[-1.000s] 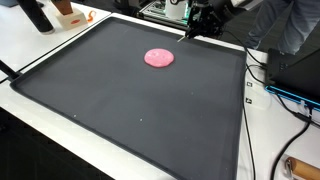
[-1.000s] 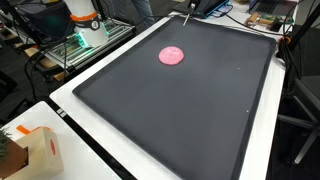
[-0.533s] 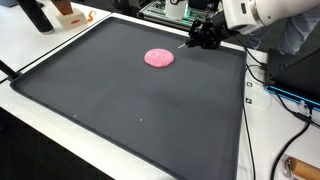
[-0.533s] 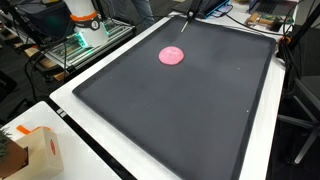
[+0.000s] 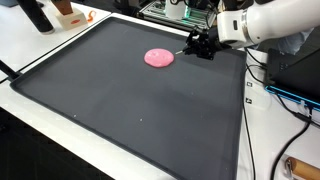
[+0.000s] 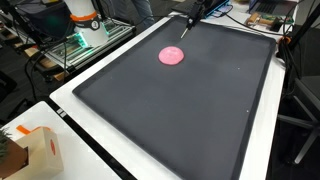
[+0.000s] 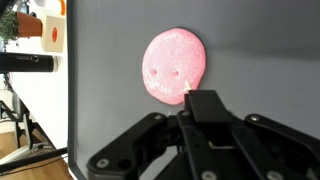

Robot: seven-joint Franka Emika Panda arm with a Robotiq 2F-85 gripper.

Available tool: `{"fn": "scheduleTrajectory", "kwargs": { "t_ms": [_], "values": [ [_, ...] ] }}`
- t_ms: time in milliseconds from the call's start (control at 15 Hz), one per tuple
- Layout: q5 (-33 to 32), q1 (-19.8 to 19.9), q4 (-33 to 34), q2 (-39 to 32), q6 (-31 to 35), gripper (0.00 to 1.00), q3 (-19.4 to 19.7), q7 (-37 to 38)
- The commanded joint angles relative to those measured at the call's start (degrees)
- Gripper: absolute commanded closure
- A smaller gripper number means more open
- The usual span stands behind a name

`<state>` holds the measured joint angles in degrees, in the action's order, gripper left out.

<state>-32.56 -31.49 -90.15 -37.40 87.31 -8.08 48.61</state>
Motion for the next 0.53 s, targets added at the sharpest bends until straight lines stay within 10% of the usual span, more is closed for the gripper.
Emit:
{"fn": "scheduleTrajectory", "kwargs": {
  "t_ms": [0,467],
  "values": [
    [-0.8,-1.3,2.4,-2.6,-2.0,0.97,1.2,1.7],
    [0.1,-0.8,4.0,-3.7,-2.0,0.97,2.0,1.5]
  ]
}}
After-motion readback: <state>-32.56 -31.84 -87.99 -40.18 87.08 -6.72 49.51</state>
